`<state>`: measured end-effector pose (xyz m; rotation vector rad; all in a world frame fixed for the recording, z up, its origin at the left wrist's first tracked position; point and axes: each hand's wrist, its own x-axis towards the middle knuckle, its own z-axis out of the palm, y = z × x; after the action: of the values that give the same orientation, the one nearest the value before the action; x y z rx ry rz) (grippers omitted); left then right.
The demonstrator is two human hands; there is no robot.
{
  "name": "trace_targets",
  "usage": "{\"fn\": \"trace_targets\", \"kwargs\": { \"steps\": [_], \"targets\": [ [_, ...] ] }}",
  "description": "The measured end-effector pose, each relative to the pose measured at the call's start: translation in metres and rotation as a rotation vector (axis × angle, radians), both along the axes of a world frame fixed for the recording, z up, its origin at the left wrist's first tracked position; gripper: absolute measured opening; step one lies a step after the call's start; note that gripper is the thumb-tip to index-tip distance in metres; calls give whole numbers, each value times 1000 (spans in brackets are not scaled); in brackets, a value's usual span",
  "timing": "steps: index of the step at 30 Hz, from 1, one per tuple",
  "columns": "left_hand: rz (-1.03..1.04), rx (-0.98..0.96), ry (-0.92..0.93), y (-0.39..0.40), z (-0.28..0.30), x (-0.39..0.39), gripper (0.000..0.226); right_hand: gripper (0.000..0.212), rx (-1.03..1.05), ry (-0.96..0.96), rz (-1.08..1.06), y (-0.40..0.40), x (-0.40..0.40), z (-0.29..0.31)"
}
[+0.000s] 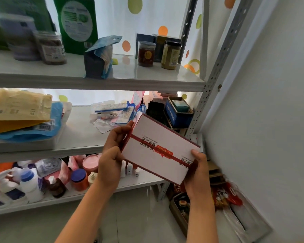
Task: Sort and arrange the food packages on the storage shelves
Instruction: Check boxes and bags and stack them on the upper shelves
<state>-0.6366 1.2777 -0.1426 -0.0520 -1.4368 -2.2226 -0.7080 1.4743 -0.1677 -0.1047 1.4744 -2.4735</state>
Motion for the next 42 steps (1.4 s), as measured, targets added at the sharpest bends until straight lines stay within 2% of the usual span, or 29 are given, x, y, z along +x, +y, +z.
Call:
{"fn": "trace_targets", "kwargs": {
  "steps": [2, 5, 7, 9, 13, 15, 18, 20, 22, 25, 29, 31, 36, 40, 42],
  "targets": [
    [2, -79, -38, -3, 2, 0, 71, 56, -29, 49, -1, 3, 0, -1],
    [16, -189, -148, -9, 2, -3, 62, 62, -97, 36, -10, 2, -3, -6],
    [-14, -249, -219, -11, 2, -3, 66, 70, -144, 28, -5, 0, -2, -7],
    [-12, -227, -273, -11, 6, -1, 68, 86, -166, 51, 32, -1, -1, -7],
    [-18, -131, -313, -12, 15, 10, 57, 79, -205, 89, 102, -4, 3, 0],
    [-21, -100, -269, -17, 20, 13, 63, 82, -250, 121, 138, -9, 6, 12],
    [-15, -68, -179, -27, 32, 13, 72, 54, -155, 183, 127, -21, 6, 37],
    [1, -73, -126, -33, 41, 10, 69, 44, -79, 212, 137, -30, -1, 56],
    [24, -97, -77, -34, 51, 6, 65, 45, -55, 259, 152, -37, -8, 72],
    [74, -133, -26, -36, 66, -1, 80, 47, -80, 321, 139, -47, -16, 96],
    [72, -185, 43, -46, 96, -16, 85, 42, -106, 424, 140, -52, -30, 125],
    [59, -248, 78, -48, 117, -22, 81, 44, -115, 460, 141, -53, -40, 135],
    [54, -418, 123, -62, 169, -43, 50, 49, -102, 546, 177, -53, -69, 162],
    [46, -583, 80, -87, 201, -66, 28, 53, -75, 605, 191, -60, -93, 186],
    [90, -735, 58, -105, 217, -79, 33, 52, -48, 634, 173, -66, -104, 202]
  ]
}}
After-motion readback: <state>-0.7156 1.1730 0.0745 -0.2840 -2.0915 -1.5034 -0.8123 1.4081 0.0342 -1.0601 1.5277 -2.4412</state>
